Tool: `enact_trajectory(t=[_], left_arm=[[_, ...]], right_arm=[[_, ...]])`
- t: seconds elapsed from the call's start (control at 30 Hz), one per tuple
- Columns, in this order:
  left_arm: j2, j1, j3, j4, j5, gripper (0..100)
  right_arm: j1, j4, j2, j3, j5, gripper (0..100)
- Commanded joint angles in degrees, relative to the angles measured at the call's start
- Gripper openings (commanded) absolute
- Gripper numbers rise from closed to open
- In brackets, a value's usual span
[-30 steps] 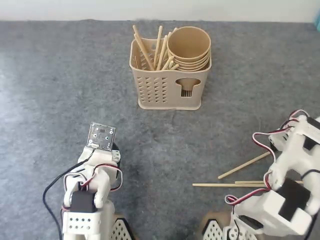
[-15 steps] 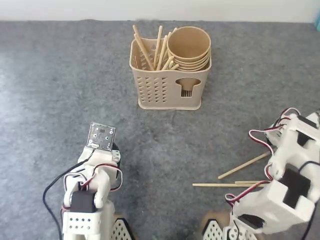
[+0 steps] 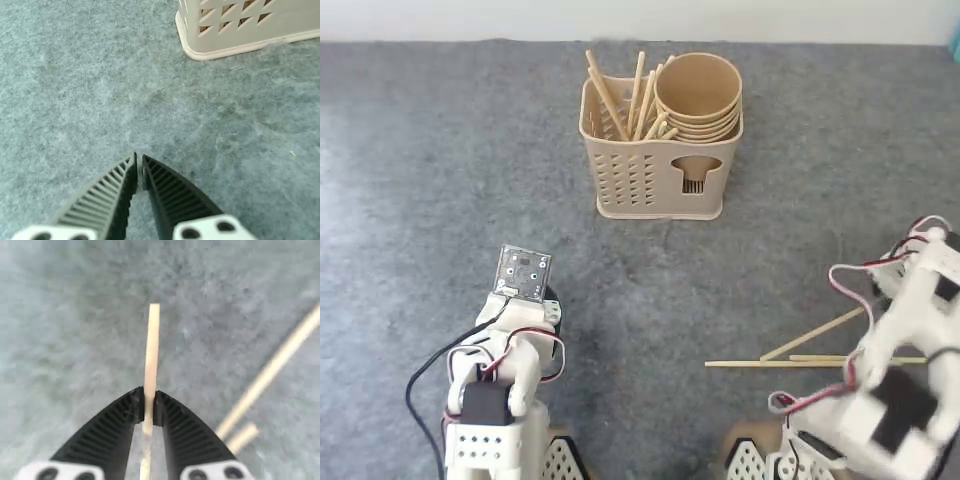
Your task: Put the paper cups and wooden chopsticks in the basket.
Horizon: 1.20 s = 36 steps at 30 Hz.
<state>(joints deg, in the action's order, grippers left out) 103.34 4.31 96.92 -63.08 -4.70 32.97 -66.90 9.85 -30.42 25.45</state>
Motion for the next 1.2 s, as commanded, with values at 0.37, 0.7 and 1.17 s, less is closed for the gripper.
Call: enact_trajectory(t=[0.37, 0.7, 1.17], left_arm=[[1.0, -0.2, -0.4, 1.2, -0.4, 1], [1.0, -0.2, -0.4, 1.2, -0.4, 1], [1.0, -0.2, -0.4, 1.2, -0.4, 1]], right_arm=[[-12.9, 7.5, 53.1, 2.4, -1.0, 0.7], [-28.9, 35.0, 52.5, 5.5, -1.0, 0.7], [-42.5, 67.5, 34.2, 5.6, -1.5, 0.9]])
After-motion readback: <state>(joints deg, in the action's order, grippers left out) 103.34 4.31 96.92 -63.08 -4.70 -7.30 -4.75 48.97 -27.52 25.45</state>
